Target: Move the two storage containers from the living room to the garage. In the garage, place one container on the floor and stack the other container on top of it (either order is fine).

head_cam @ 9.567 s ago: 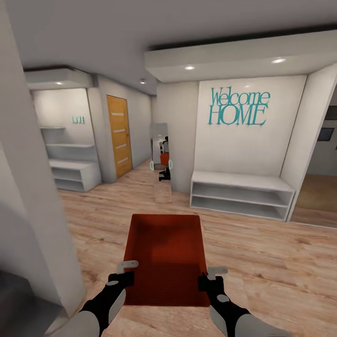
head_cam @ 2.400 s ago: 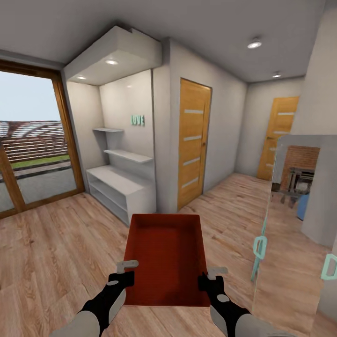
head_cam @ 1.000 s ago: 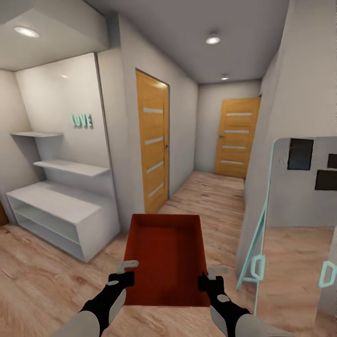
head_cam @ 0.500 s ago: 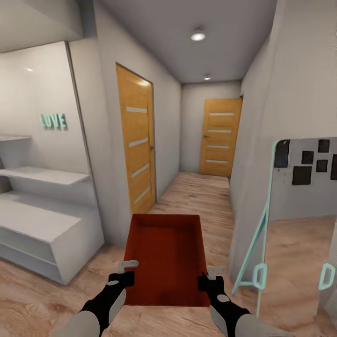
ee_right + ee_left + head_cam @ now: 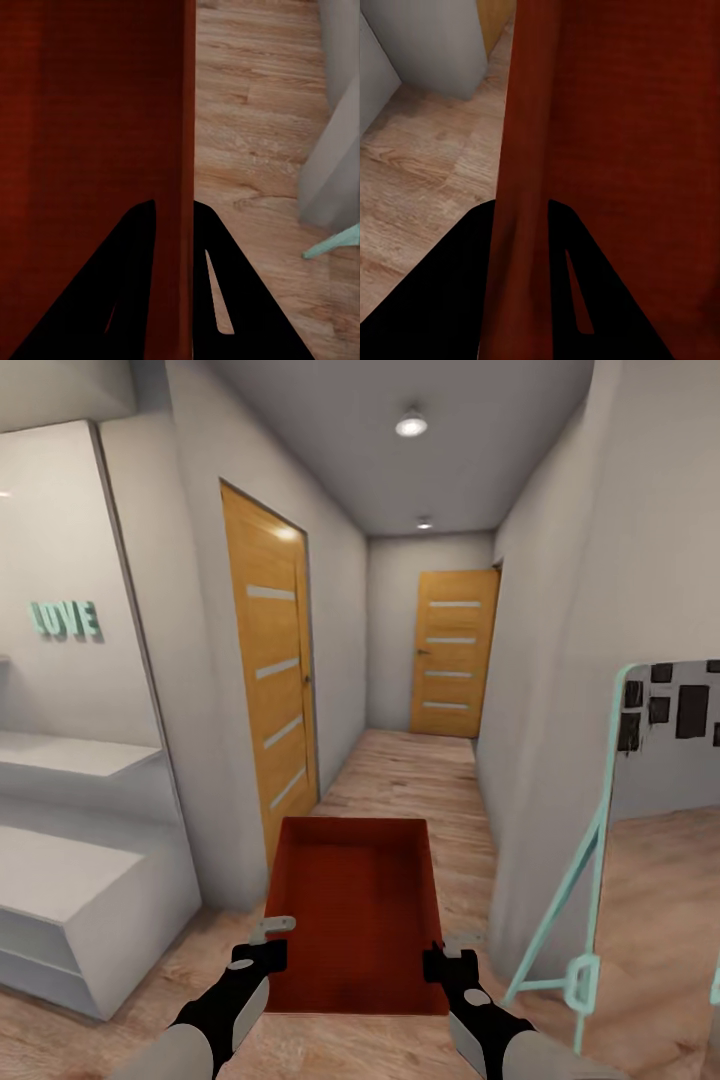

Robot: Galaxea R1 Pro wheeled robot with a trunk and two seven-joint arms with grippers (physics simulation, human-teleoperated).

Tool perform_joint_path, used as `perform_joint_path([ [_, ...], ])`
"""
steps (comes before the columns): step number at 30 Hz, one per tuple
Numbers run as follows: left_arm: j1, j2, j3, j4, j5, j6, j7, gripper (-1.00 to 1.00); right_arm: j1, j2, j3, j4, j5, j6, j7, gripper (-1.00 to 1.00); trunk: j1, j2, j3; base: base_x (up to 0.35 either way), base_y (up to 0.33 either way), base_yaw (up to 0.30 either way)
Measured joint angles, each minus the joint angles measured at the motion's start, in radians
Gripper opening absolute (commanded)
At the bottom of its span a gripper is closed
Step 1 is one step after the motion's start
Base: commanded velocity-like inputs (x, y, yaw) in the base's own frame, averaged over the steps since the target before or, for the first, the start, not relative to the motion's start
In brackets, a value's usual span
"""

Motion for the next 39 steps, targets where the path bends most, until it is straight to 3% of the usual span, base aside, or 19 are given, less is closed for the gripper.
perform_joint_path([
  [18,0.000,0.000,0.000,0.000,0.000,0.000,0.000,-1.00,0.000,0.000,0.000,0.000,0.000,0.000,0.000,-1.00,0.000,0.000,0.000,0.312,0.190,-0.011],
  [39,0.000,0.000,0.001,0.000,-0.001,-0.001,-0.001,-1.00,0.000,0.000,0.000,0.000,0.000,0.000,0.000,-1.00,0.000,0.000,0.000,0.312,0.187,-0.224],
])
